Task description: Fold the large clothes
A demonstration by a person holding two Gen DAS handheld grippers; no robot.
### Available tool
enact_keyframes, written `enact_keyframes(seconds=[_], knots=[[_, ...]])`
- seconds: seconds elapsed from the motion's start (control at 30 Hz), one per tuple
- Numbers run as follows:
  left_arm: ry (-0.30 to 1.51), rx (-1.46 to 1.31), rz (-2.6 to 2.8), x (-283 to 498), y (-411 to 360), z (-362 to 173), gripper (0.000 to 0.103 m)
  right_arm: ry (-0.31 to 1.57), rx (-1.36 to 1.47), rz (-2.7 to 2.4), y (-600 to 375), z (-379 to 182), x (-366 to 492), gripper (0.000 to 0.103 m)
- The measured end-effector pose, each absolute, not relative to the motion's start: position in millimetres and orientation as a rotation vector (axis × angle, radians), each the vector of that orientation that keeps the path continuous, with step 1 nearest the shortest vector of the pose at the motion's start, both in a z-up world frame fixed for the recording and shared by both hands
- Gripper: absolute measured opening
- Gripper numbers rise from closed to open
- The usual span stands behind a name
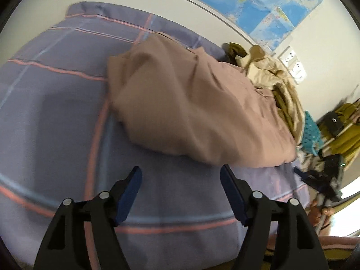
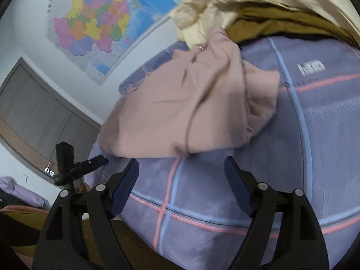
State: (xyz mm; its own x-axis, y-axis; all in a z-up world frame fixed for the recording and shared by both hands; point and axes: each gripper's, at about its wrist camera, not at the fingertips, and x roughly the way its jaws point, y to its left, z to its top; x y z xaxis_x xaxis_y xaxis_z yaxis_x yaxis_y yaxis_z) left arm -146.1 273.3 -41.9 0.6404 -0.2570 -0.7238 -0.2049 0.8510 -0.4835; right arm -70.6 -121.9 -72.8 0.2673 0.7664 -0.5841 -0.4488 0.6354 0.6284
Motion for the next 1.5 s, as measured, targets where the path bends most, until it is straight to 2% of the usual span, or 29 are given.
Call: enact_keyframes(seconds=[0.1, 0.33, 0.5, 0.67, 0.93, 1.0, 1.13, 1.33, 1.5], knots=[[0.889, -0.6, -0.054, -131, 271, -43, 0.069, 1.021, 0.399, 0.808, -123, -84, -67, 0.081], [0.878, -0.606, -0.052, -104, 265, -42, 0.082, 1.013, 0.38, 0.742, -111, -91, -53, 0.081], [0.856, -0.636, -0.032, -87, 266, -42, 0.087, 0.982, 0.405, 0.714, -99, -93, -38, 0.089], [0.846, -0.634, -0.001, -69, 264, -41, 0.092, 0.955, 0.418, 0.69, -82, -94, -24, 0.089], [0.84, -0.614, 0.068, -53, 260, -41, 0.09, 0.938, 0.484, 0.656, -70, -95, -5, 0.09], [0.843, -0.605, 0.078, -50, 259, -41, 0.089, 0.934, 0.472, 0.623, -70, -94, -5, 0.084], [0.845, -0.592, 0.092, -48, 257, -40, 0.089, 0.921, 0.468, 0.546, -78, -93, -13, 0.082], [0.839, -0.56, 0.099, -48, 255, -41, 0.089, 0.895, 0.421, 0.424, -90, -90, -35, 0.087], [0.837, -0.542, 0.107, -45, 252, -41, 0.092, 0.901, 0.397, 0.399, -94, -93, -34, 0.096]])
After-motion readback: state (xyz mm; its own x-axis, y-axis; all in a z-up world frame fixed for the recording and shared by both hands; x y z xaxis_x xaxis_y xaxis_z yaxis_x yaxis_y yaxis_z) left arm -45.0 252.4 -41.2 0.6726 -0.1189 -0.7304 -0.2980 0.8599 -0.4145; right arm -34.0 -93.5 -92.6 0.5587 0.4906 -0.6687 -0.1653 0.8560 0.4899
